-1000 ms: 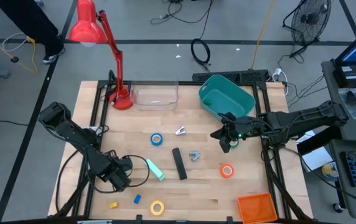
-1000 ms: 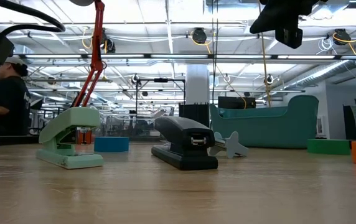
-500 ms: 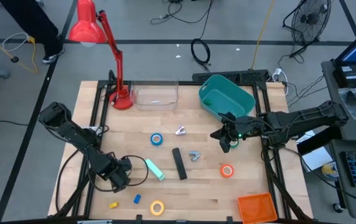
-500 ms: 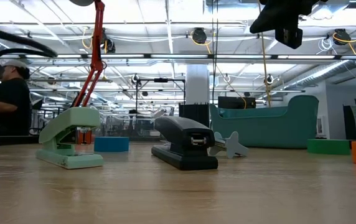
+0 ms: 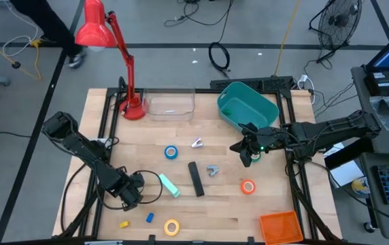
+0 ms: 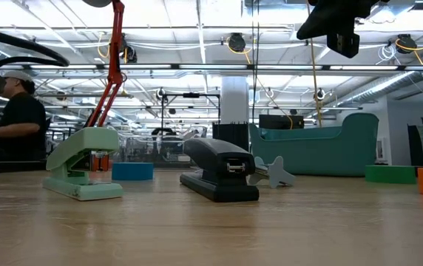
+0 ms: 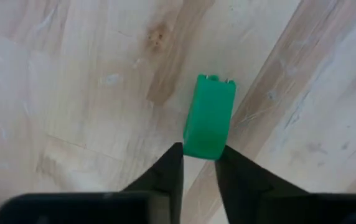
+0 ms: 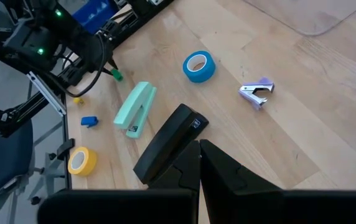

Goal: Pick and place Stapler, Stapler remover, tape
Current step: Put the green stapler into the green bin, then put the yellow stapler into the green bin

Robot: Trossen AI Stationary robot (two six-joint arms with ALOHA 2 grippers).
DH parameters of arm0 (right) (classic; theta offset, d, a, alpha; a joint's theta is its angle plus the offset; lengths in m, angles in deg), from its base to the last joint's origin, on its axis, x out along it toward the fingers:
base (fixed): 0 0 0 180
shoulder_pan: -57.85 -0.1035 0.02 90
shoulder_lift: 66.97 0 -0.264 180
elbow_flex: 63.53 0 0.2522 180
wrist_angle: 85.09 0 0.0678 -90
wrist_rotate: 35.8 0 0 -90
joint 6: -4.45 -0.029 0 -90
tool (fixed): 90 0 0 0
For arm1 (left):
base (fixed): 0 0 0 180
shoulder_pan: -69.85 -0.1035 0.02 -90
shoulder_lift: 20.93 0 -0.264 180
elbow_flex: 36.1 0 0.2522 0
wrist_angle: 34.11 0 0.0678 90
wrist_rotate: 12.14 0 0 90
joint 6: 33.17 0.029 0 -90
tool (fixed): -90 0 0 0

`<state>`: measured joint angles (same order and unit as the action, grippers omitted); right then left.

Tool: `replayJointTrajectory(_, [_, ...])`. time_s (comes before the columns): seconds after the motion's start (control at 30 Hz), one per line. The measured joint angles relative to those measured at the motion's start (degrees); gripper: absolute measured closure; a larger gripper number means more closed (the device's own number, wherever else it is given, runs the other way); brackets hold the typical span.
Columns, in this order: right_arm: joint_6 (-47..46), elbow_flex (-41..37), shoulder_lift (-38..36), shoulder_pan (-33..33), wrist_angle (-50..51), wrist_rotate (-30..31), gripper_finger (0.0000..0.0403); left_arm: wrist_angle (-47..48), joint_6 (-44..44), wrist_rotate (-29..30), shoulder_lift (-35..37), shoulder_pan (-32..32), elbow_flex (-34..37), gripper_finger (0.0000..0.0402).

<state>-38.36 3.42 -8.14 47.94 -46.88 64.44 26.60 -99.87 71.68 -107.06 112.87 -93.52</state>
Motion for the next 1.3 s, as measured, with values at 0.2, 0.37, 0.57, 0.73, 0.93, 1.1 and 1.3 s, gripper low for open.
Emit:
replayJointTrajectory(0.2, [-0.02,0.0,0.0,0.0,-0.01,-0.65,0.0403,-1.01,-0.61,0.07,0.0,0.0,0.0,0.0396])
replayJointTrajectory(0.37, [-0.02,0.0,0.0,0.0,-0.02,-1.46,0.0403,-1.04,-1.86,-0.16,0.0,0.0,0.0,0.0378])
replayJointTrajectory(0.57, [-0.02,0.0,0.0,-0.24,-0.02,-1.47,0.0403,-7.43,-2.86,-1.11,0.01,-0.37,0.0,0.0349])
replayJointTrajectory(0.73, [-0.02,0.0,0.0,-1.07,-0.02,-1.4,0.0403,-19.16,-2.34,-0.88,0.0,-2.15,0.0,0.0331])
replayJointTrajectory(0.93, [-0.02,0.02,0.0,-1.46,-0.02,-1.34,0.0403,-35.67,-1.24,0.6,0.0,-4.7,-0.02,0.0313])
replayJointTrajectory(1.1, [-0.54,0.03,0.0,-1.48,0.0,-1.38,0.0403,-37.72,0.63,-0.35,0.02,-5.42,-2.88,0.0298])
replayJointTrajectory(1.3, [-0.54,0.04,0.0,-2.32,0.0,-1.36,0.0403,-24.13,3.37,0.26,0.0,-5.84,-12.81,0.0293])
